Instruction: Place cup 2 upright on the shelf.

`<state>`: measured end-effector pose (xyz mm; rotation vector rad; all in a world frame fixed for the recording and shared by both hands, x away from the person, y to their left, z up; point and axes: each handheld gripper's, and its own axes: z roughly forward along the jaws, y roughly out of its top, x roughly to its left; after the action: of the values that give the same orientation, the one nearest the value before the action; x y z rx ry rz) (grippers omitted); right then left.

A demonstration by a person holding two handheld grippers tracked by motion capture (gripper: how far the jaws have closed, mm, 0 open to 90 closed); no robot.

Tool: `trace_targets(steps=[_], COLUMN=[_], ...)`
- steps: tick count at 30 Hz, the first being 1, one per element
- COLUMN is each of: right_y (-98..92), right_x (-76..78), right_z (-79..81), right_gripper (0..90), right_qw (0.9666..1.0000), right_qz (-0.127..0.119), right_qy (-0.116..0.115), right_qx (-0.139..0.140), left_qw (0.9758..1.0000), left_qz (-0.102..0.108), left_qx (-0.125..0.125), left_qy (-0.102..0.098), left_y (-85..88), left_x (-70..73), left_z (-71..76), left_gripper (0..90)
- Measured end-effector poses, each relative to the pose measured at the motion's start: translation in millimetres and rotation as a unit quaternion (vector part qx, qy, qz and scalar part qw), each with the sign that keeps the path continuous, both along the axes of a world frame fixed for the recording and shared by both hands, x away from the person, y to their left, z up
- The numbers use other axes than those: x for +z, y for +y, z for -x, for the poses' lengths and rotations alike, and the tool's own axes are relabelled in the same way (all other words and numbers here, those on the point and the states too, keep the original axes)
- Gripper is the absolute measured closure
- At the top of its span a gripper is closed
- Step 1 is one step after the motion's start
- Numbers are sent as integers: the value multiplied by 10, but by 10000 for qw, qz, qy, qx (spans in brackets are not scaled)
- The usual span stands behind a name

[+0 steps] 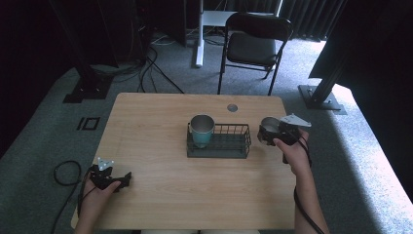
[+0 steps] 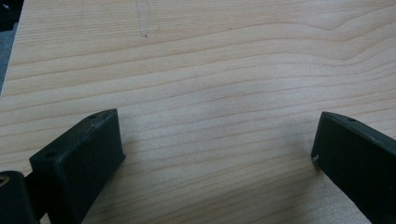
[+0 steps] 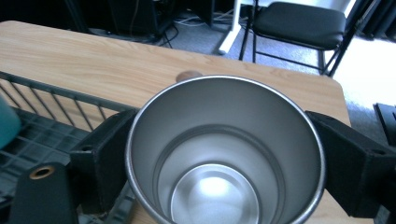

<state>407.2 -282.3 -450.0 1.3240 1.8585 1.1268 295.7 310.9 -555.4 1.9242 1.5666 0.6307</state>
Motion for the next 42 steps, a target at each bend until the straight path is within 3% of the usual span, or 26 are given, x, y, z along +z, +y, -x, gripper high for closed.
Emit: trace_targets(steps=[17,35,42], right_y=[212,595,732], right_x=[417,558,557], right_z=[62,90,67], right_gripper=[131,131,131], right_qw=[9982,9900,9876], right_qz=[-102,-167,-196], right_qy=[-323,-429,-412], right_qx=[501,1334,1504], left_qw=[10000,10000,10000], left_qz=[0,5,8], left_qx=[-2,3,3], left_qy=[1,1,1], left_y=[1,-1,-1], left_x=[0,-1,0], left_z=[0,0,0], left_gripper=[25,25,26])
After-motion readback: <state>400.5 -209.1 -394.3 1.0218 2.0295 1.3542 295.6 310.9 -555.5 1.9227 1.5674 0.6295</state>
